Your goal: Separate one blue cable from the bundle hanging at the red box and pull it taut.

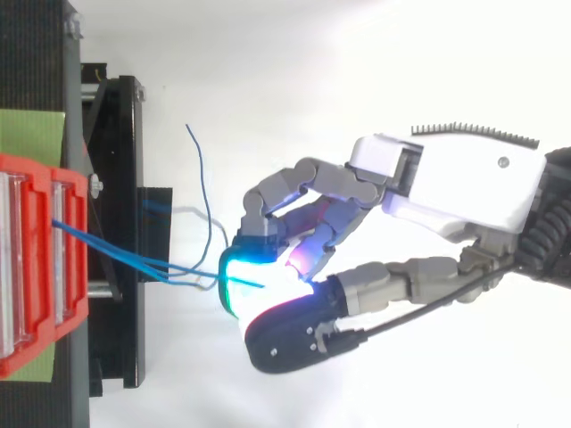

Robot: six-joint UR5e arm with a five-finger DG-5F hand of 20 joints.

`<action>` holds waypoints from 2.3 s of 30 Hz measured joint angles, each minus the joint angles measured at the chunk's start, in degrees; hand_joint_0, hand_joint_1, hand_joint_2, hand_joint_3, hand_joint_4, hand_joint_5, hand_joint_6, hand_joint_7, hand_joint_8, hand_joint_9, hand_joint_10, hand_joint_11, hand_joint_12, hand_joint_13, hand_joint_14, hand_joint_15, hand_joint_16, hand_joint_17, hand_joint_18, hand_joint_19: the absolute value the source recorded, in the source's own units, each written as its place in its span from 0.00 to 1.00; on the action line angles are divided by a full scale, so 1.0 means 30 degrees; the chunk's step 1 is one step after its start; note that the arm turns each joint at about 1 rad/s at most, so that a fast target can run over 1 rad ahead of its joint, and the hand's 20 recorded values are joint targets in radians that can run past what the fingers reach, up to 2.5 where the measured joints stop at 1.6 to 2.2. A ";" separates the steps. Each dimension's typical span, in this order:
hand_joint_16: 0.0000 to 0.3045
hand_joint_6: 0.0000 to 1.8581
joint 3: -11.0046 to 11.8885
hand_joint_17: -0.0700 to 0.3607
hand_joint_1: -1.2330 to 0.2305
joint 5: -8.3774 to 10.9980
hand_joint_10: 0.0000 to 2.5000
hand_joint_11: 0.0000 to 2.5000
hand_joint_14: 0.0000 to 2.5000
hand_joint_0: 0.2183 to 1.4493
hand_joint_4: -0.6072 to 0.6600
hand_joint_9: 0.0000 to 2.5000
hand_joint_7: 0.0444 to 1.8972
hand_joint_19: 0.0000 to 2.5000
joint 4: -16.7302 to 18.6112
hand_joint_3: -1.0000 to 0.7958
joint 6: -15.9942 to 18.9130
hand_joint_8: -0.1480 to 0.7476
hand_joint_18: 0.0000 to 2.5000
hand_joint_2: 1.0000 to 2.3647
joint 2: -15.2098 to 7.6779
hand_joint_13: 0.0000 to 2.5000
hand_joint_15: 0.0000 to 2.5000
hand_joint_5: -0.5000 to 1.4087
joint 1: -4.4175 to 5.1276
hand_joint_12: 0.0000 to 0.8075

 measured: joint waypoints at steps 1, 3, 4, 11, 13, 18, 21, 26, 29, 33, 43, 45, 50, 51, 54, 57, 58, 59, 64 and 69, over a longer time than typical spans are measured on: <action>0.17 0.46 -0.0001 0.43 0.47 0.0121 0.01 0.43 0.01 0.26 0.54 0.46 0.53 0.21 -0.0033 0.28 0.0012 0.50 0.22 0.00 0.0003 0.26 0.17 0.18 -0.0008 0.47; 0.17 0.46 -0.0001 0.43 0.47 0.0395 0.01 0.43 0.01 0.28 0.54 0.46 0.54 0.21 -0.0098 0.28 0.0039 0.51 0.22 0.00 0.0009 0.26 0.17 0.18 -0.0023 0.47; 0.16 0.46 -0.0001 0.42 0.46 0.0476 0.01 0.43 0.01 0.29 0.54 0.46 0.54 0.21 -0.0114 0.29 0.0047 0.50 0.22 0.00 0.0012 0.26 0.17 0.18 -0.0025 0.47; 0.16 0.46 -0.0003 0.42 0.51 0.0645 0.01 0.42 0.01 0.30 0.54 0.46 0.55 0.21 -0.0142 0.32 0.0022 0.50 0.21 0.00 0.0010 0.26 0.17 0.18 -0.0038 0.46; 0.16 0.46 -0.0003 0.42 0.53 0.0646 0.01 0.42 0.01 0.30 0.54 0.46 0.55 0.22 -0.0136 0.31 0.0025 0.50 0.21 0.00 0.0007 0.26 0.17 0.18 -0.0041 0.46; 0.17 0.45 -0.0013 0.43 0.55 0.0624 0.01 0.42 0.01 0.29 0.55 0.46 0.54 0.22 -0.0081 0.30 0.0016 0.51 0.22 0.00 -0.0024 0.26 0.17 0.18 -0.0073 0.47; 0.17 0.45 -0.0036 0.43 0.55 0.0606 0.01 0.42 0.01 0.28 0.55 0.46 0.53 0.22 0.0169 0.29 0.0040 0.52 0.22 0.00 -0.0101 0.26 0.18 0.18 -0.0134 0.47; 0.17 0.45 -0.0350 0.43 0.52 0.0598 0.01 0.43 0.01 0.28 0.56 0.46 0.54 0.21 0.0652 0.29 0.0084 0.52 0.22 0.00 -0.0130 0.27 0.18 0.18 -0.0203 0.47; 0.17 0.45 -0.0788 0.43 0.49 0.0591 0.01 0.44 0.01 0.28 0.56 0.46 0.55 0.22 0.1350 0.29 0.0127 0.51 0.22 0.00 -0.0139 0.28 0.18 0.18 -0.0241 0.47; 0.17 0.46 -0.1321 0.43 0.46 0.0619 0.01 0.44 0.01 0.28 0.56 0.46 0.54 0.21 0.2238 0.29 0.0233 0.51 0.23 0.00 -0.0158 0.29 0.19 0.17 -0.0269 0.47; 0.17 0.47 -0.1575 0.43 0.41 0.0637 0.01 0.45 0.01 0.30 0.56 0.45 0.56 0.22 0.2645 0.35 0.0624 0.50 0.23 0.01 -0.0360 0.30 0.20 0.17 -0.0353 0.46; 0.17 0.47 -0.1576 0.43 0.41 0.0646 0.01 0.46 0.01 0.30 0.56 0.45 0.56 0.21 0.2642 0.39 0.0697 0.50 0.23 0.01 -0.0385 0.30 0.20 0.16 -0.0366 0.46; 0.17 0.48 -0.1583 0.43 0.37 0.0657 0.01 0.47 0.01 0.32 0.56 0.44 0.59 0.21 0.2637 0.44 0.0775 0.49 0.23 0.02 -0.0395 0.30 0.21 0.16 -0.0371 0.46; 0.17 0.49 -0.1583 0.43 0.36 0.0655 0.01 0.48 0.01 0.32 0.56 0.44 0.56 0.21 0.2655 0.44 0.0783 0.49 0.23 0.02 -0.0396 0.30 0.21 0.16 -0.0373 0.46; 0.17 0.50 -0.1583 0.43 0.35 0.0652 0.01 0.47 0.01 0.33 0.56 0.43 0.52 0.21 0.2710 0.40 0.0792 0.49 0.23 0.01 -0.0400 0.30 0.20 0.16 -0.0375 0.45; 0.17 0.49 -0.1583 0.43 0.39 0.0653 0.01 0.47 0.01 0.29 0.57 0.44 0.51 0.22 0.2748 0.29 0.0795 0.50 0.23 0.00 -0.0401 0.30 0.21 0.16 -0.0375 0.45; 0.17 0.49 -0.1584 0.43 0.42 0.0662 0.01 0.47 0.01 0.28 0.57 0.44 0.51 0.21 0.2766 0.28 0.0796 0.50 0.23 0.00 -0.0401 0.30 0.21 0.16 -0.0375 0.46; 0.17 0.49 -0.1583 0.44 0.47 0.0674 0.01 0.47 0.01 0.26 0.57 0.45 0.51 0.21 0.2783 0.28 0.0796 0.51 0.23 0.00 -0.0401 0.30 0.21 0.16 -0.0376 0.47; 0.17 0.48 -0.1584 0.43 0.57 0.0723 0.01 0.48 0.01 0.31 0.56 0.47 0.54 0.22 0.2824 0.30 0.0796 0.50 0.23 0.00 -0.0402 0.31 0.21 0.17 -0.0375 0.46; 0.17 0.48 -0.1583 0.43 0.46 0.0733 0.01 0.48 0.01 0.29 0.56 0.46 0.55 0.22 0.2830 0.42 0.0797 0.51 0.23 0.01 -0.0401 0.30 0.21 0.17 -0.0375 0.46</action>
